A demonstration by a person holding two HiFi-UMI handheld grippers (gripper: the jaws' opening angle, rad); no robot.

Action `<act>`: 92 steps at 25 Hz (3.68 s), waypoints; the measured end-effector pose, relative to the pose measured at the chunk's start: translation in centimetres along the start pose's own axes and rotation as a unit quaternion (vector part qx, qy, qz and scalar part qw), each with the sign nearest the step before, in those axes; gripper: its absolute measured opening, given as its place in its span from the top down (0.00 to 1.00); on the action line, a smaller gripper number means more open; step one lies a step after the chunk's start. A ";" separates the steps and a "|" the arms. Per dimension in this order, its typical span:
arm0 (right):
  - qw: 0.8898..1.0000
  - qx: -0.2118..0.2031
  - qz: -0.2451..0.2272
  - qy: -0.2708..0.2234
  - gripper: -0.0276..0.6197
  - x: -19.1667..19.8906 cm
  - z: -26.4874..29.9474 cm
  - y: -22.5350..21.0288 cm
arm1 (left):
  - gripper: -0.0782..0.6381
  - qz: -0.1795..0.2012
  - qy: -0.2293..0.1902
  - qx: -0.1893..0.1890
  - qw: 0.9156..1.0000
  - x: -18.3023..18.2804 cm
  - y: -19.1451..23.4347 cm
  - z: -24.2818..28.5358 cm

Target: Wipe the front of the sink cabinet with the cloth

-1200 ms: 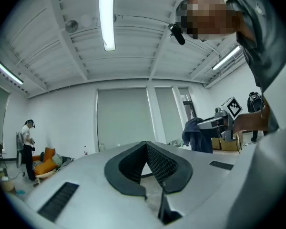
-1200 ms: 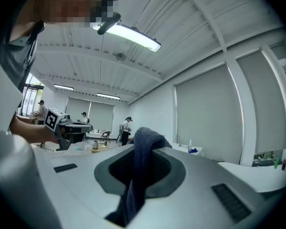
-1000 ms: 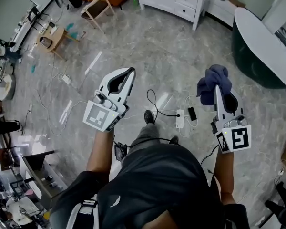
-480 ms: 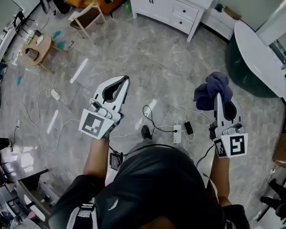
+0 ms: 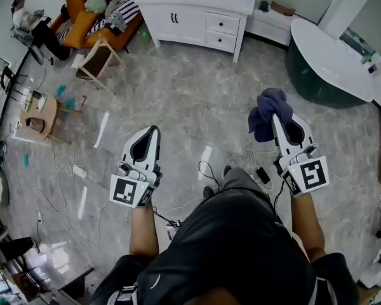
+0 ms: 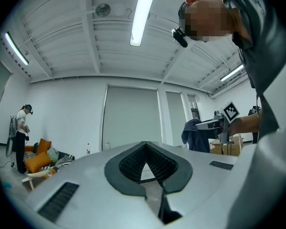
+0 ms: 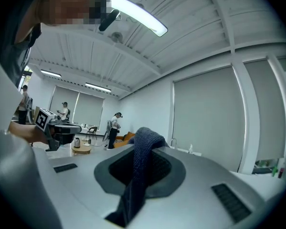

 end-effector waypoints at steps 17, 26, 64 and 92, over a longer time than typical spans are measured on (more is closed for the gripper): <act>0.998 -0.023 0.053 -0.022 0.91 0.9 17.6 -16.9 | 0.89 0.033 0.048 -0.019 0.998 -2.8 8.2 20.4; 0.997 -0.030 0.066 -0.023 0.91 -0.2 24.1 -22.5 | 0.89 0.041 0.067 -0.028 0.997 -4.4 13.0 29.7; 0.997 0.002 0.061 0.037 0.91 0.2 64.5 -39.6 | 0.89 -0.035 0.026 -0.032 0.999 -1.2 38.4 69.8; 0.987 0.106 0.054 0.107 0.91 32.9 105.4 -40.5 | 0.89 -0.044 0.081 -0.034 0.995 31.7 47.9 86.0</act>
Point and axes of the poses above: the fingertips, and each gripper's own axes: z forward along the fingers, y to its left, x out of its underside, the point moved 10 cm from there along -z, backward along the fingers, and after that the axes turned 14 degrees about y, right-handed, at the moved point
